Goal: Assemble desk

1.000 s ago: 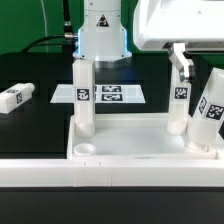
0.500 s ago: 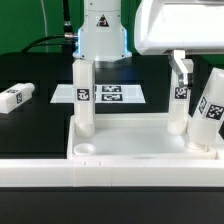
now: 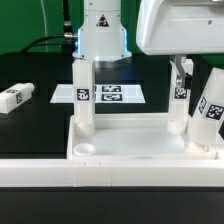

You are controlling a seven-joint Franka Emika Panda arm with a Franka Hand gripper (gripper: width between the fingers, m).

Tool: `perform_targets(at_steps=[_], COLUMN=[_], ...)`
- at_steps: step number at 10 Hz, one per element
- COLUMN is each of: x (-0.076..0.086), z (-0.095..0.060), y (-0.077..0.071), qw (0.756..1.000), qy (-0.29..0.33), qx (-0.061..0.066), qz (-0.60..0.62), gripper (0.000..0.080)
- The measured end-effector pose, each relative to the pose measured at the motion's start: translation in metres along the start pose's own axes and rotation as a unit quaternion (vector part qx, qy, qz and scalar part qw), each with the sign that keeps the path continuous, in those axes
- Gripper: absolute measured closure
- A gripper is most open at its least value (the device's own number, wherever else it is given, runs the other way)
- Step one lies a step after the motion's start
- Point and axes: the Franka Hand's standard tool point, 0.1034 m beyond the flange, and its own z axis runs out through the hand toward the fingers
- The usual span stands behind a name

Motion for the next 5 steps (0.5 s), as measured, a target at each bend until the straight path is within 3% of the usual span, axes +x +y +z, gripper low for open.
perform_targets(at_steps=[4,5], x=[0.0032,0.0032], z=[0.0008,0.0008], y=[0.0025,0.0025], qw=[1.0,1.0], qy=[0.002,0.002], qx=[-0.001,-0.001], qz=[0.002,0.002], gripper=[0.0169,0.0334])
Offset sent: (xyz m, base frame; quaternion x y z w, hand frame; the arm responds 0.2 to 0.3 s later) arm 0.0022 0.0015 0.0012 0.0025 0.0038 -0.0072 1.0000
